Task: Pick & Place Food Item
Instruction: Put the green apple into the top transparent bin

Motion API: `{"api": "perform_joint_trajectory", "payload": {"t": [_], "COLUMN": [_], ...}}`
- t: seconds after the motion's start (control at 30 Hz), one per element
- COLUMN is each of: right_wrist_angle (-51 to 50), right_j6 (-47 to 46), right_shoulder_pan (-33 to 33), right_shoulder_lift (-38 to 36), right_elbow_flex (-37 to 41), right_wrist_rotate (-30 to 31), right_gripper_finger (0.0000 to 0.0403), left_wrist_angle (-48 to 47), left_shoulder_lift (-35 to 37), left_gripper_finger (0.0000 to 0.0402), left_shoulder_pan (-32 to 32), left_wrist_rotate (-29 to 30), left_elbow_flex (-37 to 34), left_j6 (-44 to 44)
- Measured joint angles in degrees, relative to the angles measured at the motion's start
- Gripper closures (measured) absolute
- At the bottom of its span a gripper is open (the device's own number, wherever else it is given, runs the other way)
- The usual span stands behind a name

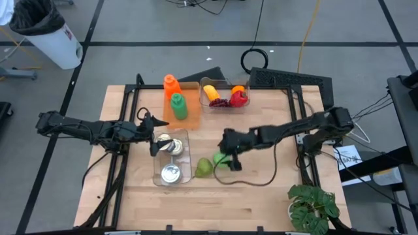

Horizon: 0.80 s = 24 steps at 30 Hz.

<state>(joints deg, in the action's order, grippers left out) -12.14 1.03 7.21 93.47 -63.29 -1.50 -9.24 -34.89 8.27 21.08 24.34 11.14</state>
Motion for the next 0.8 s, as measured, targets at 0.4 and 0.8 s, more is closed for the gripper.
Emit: {"api": "perform_joint_trajectory", "payload": {"t": [0.4,0.8], "right_wrist_angle": [0.4,-1.7], "right_j6": [0.1,-0.1], "right_shoulder_pan": [1.4,0.0], "right_shoulder_lift": [8.5,-0.5], "right_elbow_flex": [-0.1,0.2], "right_wrist_rotate": [0.1,5.0], "right_gripper_finger": [0.0024,0.0072], "left_wrist_angle": [0.0,0.0], "left_shoulder_lift": [0.0,0.0], "left_gripper_finger": [0.0005,0.0005], "left_shoulder_pan": [0.0,0.0], "left_wrist_rotate": [-0.1,0.0], "left_elbow_flex": [0.0,0.0], "left_j6": [1.7,1.4]}}
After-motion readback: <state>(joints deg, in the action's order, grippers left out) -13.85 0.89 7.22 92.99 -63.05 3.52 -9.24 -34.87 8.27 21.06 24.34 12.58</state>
